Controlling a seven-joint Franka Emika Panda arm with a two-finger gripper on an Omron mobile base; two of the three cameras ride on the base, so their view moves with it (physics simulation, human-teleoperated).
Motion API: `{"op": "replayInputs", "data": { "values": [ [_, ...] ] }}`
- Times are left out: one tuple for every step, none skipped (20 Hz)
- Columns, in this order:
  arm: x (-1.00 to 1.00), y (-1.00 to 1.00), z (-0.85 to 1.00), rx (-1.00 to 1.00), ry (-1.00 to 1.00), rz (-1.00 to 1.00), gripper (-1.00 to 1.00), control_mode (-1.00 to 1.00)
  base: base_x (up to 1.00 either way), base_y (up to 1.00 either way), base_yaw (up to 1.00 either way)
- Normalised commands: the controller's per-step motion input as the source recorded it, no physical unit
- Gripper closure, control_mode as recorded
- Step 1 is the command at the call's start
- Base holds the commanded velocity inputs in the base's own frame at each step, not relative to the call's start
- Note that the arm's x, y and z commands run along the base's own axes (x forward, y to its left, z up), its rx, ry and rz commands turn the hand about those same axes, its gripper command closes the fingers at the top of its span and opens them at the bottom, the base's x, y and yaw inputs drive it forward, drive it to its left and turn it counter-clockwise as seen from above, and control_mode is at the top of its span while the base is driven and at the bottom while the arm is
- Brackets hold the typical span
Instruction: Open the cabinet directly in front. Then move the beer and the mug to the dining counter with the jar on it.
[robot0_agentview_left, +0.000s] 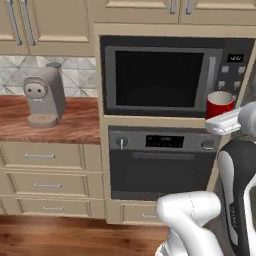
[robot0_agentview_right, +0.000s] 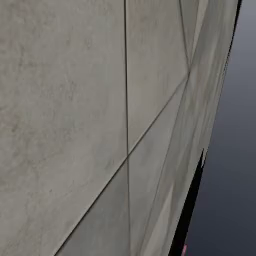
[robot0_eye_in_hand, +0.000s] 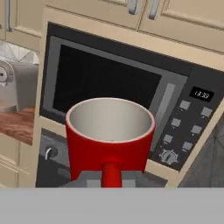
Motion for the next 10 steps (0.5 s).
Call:
{"op": "replayInputs", "data": {
  "values": [
    [0.0, 0.0, 0.0, 0.0, 0.0, 0.0, 1.0, 1.0, -0.53, -0.15, 0.81],
    [0.0, 0.0, 0.0, 0.0, 0.0, 0.0, 1.0, 1.0, -0.47, -0.1, 0.83],
    [0.0, 0.0, 0.0, 0.0, 0.0, 0.0, 1.0, 1.0, -0.41, -0.04, 0.86],
    [0.0, 0.0, 0.0, 0.0, 0.0, 0.0, 1.0, 1.0, -0.34, 0.0, 0.88],
    [0.0, 0.0, 0.0, 0.0, 0.0, 0.0, 1.0, 1.0, -0.28, 0.0, 0.91],
    [0.0, 0.0, 0.0, 0.0, 0.0, 0.0, 1.0, 1.0, -0.26, 0.0, 0.91],
    [0.0, 0.0, 0.0, 0.0, 0.0, 0.0, 1.0, 1.0, -0.25, 0.0, 0.91],
    [0.0, 0.0, 0.0, 0.0, 0.0, 0.0, 1.0, 1.0, -0.24, 0.0, 0.91],
    [0.0, 0.0, 0.0, 0.0, 0.0, 0.0, 1.0, 1.0, -0.23, 0.0, 0.91],
    [0.0, 0.0, 0.0, 0.0, 0.0, 0.0, 1.0, 1.0, -0.23, 0.0, 0.92]
  ]
}}
